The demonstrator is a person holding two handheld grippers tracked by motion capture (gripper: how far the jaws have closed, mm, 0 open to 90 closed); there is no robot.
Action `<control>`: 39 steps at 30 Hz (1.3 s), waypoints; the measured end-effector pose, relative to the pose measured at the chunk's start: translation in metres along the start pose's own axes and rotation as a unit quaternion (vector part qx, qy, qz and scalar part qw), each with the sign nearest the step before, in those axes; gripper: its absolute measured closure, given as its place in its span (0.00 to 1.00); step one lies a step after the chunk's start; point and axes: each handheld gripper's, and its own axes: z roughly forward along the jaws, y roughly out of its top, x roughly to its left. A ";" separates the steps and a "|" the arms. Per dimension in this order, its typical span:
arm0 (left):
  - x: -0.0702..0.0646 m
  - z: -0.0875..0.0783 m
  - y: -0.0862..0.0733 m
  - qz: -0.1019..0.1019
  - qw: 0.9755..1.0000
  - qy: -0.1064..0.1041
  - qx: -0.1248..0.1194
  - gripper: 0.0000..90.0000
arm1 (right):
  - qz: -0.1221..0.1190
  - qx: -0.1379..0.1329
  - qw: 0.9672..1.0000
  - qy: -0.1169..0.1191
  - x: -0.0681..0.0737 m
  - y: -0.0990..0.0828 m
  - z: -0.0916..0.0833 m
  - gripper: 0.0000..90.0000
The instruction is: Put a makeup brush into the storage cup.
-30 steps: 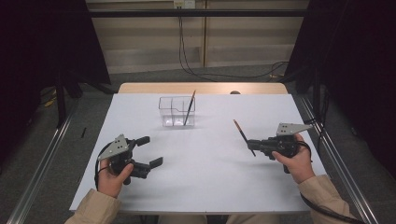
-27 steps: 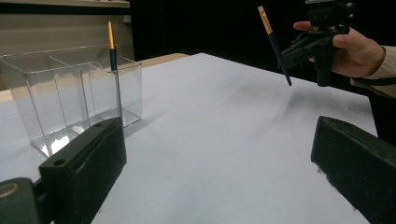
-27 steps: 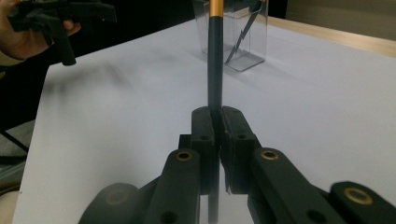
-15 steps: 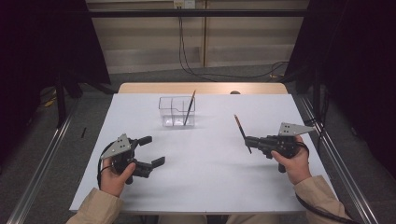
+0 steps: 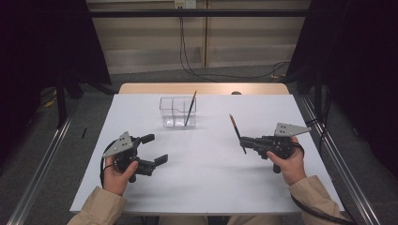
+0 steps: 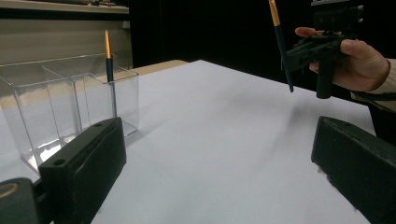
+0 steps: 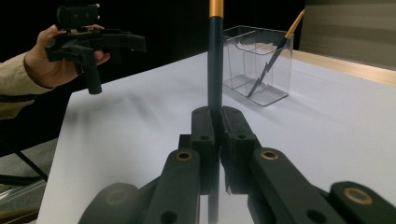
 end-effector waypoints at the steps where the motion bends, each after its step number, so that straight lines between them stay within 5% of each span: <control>1: 0.000 0.001 0.000 -0.001 1.000 -0.001 -0.001 0.03 | -0.001 0.000 1.000 0.002 0.001 0.000 0.001 0.94; 39: 0.001 0.006 0.003 -0.006 1.000 -0.010 -0.012 0.03 | 0.003 -0.017 0.998 0.058 0.024 0.008 0.059 0.94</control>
